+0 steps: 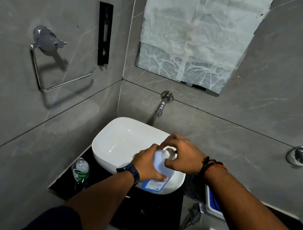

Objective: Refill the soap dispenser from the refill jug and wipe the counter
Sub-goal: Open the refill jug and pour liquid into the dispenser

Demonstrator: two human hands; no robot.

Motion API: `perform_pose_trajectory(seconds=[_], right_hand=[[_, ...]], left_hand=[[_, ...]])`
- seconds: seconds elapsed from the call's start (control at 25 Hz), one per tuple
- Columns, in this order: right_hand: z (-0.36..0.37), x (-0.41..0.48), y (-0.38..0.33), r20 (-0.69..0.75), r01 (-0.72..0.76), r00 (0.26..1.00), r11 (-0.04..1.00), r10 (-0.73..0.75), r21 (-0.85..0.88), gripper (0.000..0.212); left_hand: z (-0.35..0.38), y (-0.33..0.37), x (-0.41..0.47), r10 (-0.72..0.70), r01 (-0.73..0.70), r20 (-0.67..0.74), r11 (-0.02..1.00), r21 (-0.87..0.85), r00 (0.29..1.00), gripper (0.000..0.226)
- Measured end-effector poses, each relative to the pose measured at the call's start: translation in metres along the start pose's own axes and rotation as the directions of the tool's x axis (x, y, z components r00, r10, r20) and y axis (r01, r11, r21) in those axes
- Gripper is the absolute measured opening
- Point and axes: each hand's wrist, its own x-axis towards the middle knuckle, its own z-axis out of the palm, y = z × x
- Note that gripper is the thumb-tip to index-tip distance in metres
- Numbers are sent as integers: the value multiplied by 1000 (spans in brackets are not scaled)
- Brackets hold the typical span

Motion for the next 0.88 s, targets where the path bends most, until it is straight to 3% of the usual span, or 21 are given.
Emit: perform_pose_trajectory(seconds=[0.12,0.28,0.44,0.6,0.72,0.88], right_hand=[[3,6,3,-8,-5,1000,997,4,-79,28],[8,10,4,-13,10,1000,1000,-10,-7,36],[10,17,7,-5,8,1000,999,-9,-50,29],[9,17,11,-89,5,996,995,4,101,25],[11,16,21,-213,-37,975,990,65,133,24],[38,4,43,-161,-238,958,971,237,14,29]], left_hand=[[0,-3,2,-1,1,10,1000,14,1000,86],[0,-6,6,-9,9,2,999,31,1000,83],[1,-12,8,-10,10,1,999,34,1000,85],[0,-19,11,-29,29,-4,999,28,1000,83],[1,-25,9,-50,51,-17,997,55,999,78],[7,-35,-2,-55,56,-57,998,4,997,72]])
